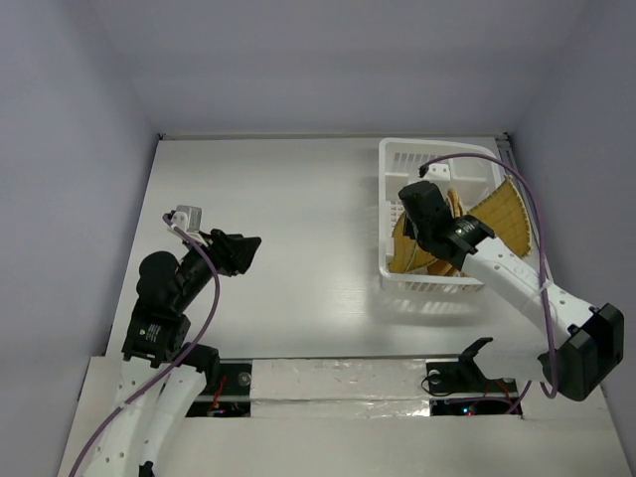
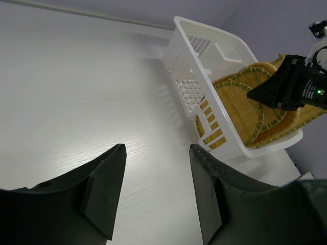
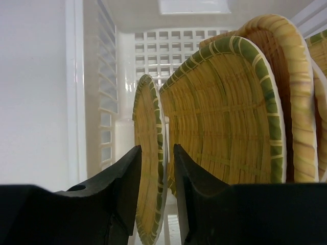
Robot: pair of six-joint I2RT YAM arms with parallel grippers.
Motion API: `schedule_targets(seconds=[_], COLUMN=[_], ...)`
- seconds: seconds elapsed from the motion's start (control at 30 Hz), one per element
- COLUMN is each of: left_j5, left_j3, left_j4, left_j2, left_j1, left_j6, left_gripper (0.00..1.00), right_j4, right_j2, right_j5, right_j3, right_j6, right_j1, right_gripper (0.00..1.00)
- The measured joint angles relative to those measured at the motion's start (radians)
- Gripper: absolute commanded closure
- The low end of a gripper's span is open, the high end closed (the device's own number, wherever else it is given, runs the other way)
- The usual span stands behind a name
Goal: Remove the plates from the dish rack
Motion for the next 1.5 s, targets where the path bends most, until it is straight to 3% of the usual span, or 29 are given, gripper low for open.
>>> schedule_targets(seconds=[0.07, 0.27, 0.63, 0.93, 1.3, 1.5], left_j5=[0.0, -0.001, -0.011, -0.018, -0.023, -0.029], left_j3=[0.0, 0.0, 0.0, 0.0, 0.0, 0.0], left_j4=[0.0, 0.0, -0.003, -0.007, -0.007, -0.007], left_j2=[-0.001, -0.006, -0.021, -0.025, -0.028, -0.029], left_j1=[0.0, 0.0, 0.0, 0.0, 0.0, 0.0], left_j6=[0.0, 0.0, 0.0, 0.0, 0.0, -0.01], left_gripper=[0.5, 0.5, 0.49, 0.49, 0.48, 0.32], right_j4=[0.0, 0.0, -0.007, -0.071, -0.142, -0.142], right_j2=[0.012, 0.024, 0.036, 0.028, -0.071, -0.154], right_j5=[0.003, 0.02, 0.056, 0.065, 0.161, 0.129], right_j3=[0.0, -0.002, -0.002, 0.043, 0.225, 0.283], right_j6=[0.002, 0.001, -0.018, -0.054, -0.112, -0.119], right_j1=[0.0, 0.0, 0.002, 0.005, 0.005, 0.01], right_gripper=[0.72, 0.72, 1.0, 1.0, 1.0, 1.0])
